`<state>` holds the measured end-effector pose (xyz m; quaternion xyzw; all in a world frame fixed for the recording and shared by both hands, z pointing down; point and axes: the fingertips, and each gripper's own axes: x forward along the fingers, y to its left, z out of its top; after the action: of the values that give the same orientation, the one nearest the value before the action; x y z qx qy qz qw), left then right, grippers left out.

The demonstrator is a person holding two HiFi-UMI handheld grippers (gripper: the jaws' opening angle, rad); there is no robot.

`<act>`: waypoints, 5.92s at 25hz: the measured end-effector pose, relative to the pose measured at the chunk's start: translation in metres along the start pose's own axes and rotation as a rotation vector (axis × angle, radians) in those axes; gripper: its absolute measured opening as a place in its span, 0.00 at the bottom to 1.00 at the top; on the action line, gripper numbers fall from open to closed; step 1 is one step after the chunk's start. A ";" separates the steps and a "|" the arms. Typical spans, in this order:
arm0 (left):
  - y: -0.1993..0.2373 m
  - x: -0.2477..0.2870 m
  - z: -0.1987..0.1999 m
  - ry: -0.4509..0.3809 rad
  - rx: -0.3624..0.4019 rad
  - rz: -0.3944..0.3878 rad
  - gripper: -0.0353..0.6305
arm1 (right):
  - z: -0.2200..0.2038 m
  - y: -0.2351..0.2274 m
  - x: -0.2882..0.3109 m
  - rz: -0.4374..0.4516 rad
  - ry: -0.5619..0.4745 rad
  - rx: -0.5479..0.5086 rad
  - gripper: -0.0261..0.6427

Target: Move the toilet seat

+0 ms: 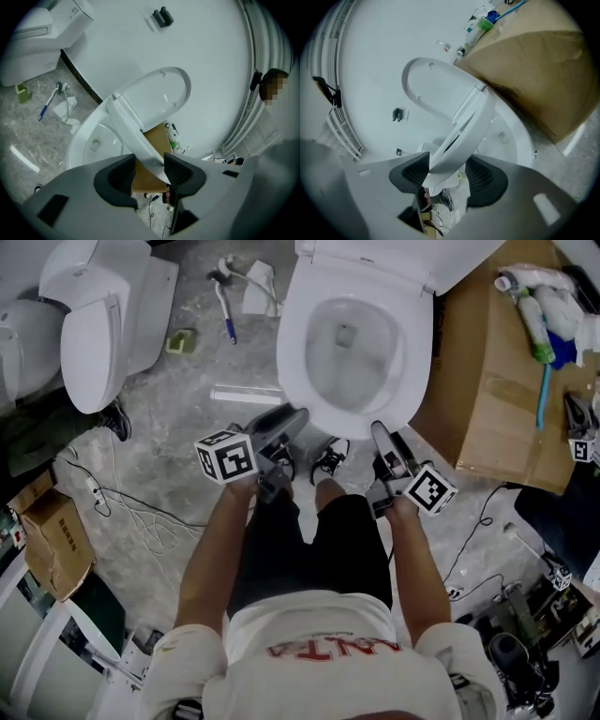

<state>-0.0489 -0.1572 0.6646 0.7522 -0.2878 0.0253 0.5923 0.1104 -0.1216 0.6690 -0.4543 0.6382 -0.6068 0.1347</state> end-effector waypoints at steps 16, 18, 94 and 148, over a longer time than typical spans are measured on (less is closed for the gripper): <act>-0.095 0.013 0.105 -0.066 0.044 -0.133 0.32 | 0.117 0.101 0.010 0.114 -0.213 0.031 0.40; -0.103 0.017 0.118 -0.057 0.049 -0.140 0.31 | 0.131 0.110 0.014 0.126 -0.235 0.029 0.40; -0.177 0.165 0.365 -0.280 0.017 -0.035 0.30 | 0.375 0.177 0.136 0.266 -0.134 0.178 0.44; -0.398 -0.148 0.270 -0.614 0.868 0.151 0.08 | 0.229 0.484 -0.076 0.267 -0.337 -1.157 0.04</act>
<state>-0.0699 -0.2889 0.1793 0.8780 -0.4640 -0.0364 0.1119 0.1167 -0.2862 0.1543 -0.4594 0.8853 -0.0599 0.0403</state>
